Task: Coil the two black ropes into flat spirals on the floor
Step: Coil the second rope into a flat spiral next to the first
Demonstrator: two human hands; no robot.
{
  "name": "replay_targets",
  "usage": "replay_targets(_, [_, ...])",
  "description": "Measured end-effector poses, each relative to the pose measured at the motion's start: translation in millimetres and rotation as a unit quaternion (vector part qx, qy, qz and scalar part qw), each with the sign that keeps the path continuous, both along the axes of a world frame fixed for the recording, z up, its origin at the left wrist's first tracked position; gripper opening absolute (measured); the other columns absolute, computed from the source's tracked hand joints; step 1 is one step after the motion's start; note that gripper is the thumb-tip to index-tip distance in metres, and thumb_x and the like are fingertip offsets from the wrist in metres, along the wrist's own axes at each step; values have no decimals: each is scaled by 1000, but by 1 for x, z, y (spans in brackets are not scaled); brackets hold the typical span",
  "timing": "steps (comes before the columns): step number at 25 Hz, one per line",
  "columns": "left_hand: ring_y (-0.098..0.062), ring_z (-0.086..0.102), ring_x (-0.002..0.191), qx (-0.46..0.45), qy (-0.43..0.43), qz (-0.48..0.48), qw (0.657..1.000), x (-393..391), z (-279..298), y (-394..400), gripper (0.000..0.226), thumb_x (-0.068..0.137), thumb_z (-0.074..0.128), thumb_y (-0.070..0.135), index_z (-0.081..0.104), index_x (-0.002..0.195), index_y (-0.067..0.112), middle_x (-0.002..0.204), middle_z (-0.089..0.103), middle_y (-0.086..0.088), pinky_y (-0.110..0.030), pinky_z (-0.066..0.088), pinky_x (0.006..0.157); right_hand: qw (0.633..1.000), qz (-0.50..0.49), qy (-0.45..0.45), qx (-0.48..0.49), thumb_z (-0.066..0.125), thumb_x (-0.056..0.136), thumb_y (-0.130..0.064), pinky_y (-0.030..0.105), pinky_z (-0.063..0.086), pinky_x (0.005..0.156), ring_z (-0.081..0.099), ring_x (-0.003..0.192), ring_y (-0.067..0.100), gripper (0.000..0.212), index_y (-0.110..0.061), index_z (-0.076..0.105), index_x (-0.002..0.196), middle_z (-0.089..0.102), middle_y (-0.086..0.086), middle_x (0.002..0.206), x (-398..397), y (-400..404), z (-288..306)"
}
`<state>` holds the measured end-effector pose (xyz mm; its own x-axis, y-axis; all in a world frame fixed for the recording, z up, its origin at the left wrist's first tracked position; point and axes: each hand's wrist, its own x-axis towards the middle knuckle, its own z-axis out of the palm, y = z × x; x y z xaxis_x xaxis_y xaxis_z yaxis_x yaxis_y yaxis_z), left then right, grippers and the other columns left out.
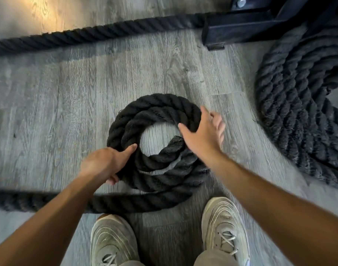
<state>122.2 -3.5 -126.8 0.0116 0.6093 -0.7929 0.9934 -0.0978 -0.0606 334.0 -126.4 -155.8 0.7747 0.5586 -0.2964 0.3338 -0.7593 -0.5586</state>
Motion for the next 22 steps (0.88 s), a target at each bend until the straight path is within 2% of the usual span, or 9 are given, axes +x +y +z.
replay_targets(2, [-17, 75, 58, -12, 26, -14, 999, 3, 0, 9, 104, 68, 20, 99, 72, 86, 11, 60, 75, -3, -33, 56, 87, 996, -71, 46, -25, 69, 84, -60, 56, 21, 116, 17, 143, 34, 102, -32, 7, 160, 18, 11, 157, -38, -35, -3])
replay_targets(4, [-24, 77, 86, 16, 61, -49, 997, 6, 1, 18, 110, 62, 26, 102, 72, 109, 13, 88, 80, -8, -34, 52, 93, 989, -111, 94, -28, 68, 86, -58, 57, 19, 118, 13, 145, 36, 108, -28, -4, 162, 16, 16, 158, -66, -62, -7])
replay_targets(6, [-34, 64, 120, 111, 70, -110, 985, 16, 0, 25, 125, 58, 41, 101, 40, 151, 18, 133, 65, -12, -41, 49, 96, 986, -121, 111, -23, 67, 89, -52, 58, 21, 118, 13, 143, 39, 107, -23, -6, 162, 17, 19, 156, -68, -65, -15])
replay_targets(8, [-42, 48, 134, 176, 10, -179, 968, 30, 0, 32, 136, 58, 58, 94, -3, 161, 28, 154, 40, -17, -50, 48, 97, 988, -108, 112, -10, 67, 90, -47, 58, 25, 116, 14, 140, 40, 105, -21, -5, 162, 17, 17, 152, -63, -57, -19])
replay_targets(9, [-45, 42, 137, 188, -47, -209, 959, 37, -3, 37, 132, 62, 62, 88, -9, 160, 34, 158, 32, -19, -54, 46, 101, 989, -98, 110, 1, 67, 90, -46, 57, 26, 116, 15, 138, 37, 104, -21, -4, 162, 17, 15, 149, -62, -56, -20])
replay_targets(11, [-48, 37, 136, 183, -147, -239, 942, 47, -11, 47, 109, 77, 58, 77, -3, 159, 41, 158, 27, -22, -54, 39, 111, 993, -60, 102, 18, 68, 90, -45, 51, 29, 114, 17, 126, 25, 104, -20, -3, 163, 19, 12, 142, -58, -56, -21])
replay_targets(14, [-51, 46, 124, 208, -136, -245, 937, 40, -22, 54, 82, 91, 47, 67, 10, 159, 39, 149, 33, -30, -51, 40, 108, 995, 50, 88, -6, 68, 90, -46, 38, 31, 111, 22, 126, 23, 104, -22, -2, 163, 21, 10, 141, -23, -43, -17])
replay_targets(18, [-50, 58, 113, 186, -131, -92, 969, 4, -17, 35, 89, 85, 58, 69, 23, 152, 22, 125, 54, -33, -51, 50, 96, 978, 204, 45, -25, 70, 91, -47, 41, 38, 113, 35, 132, 18, 91, -33, 16, 162, 33, 0, 141, 39, 8, 1])
replay_targets(22, [-45, 65, 101, 226, -95, -103, 964, -6, -22, -3, 83, 90, 48, 68, 26, 140, 6, 109, 66, -27, -44, 48, 79, 992, 123, -30, 8, 66, 90, -57, 53, 33, 114, 27, 140, 29, 91, -32, 16, 161, 26, 10, 154, 13, 23, 0])
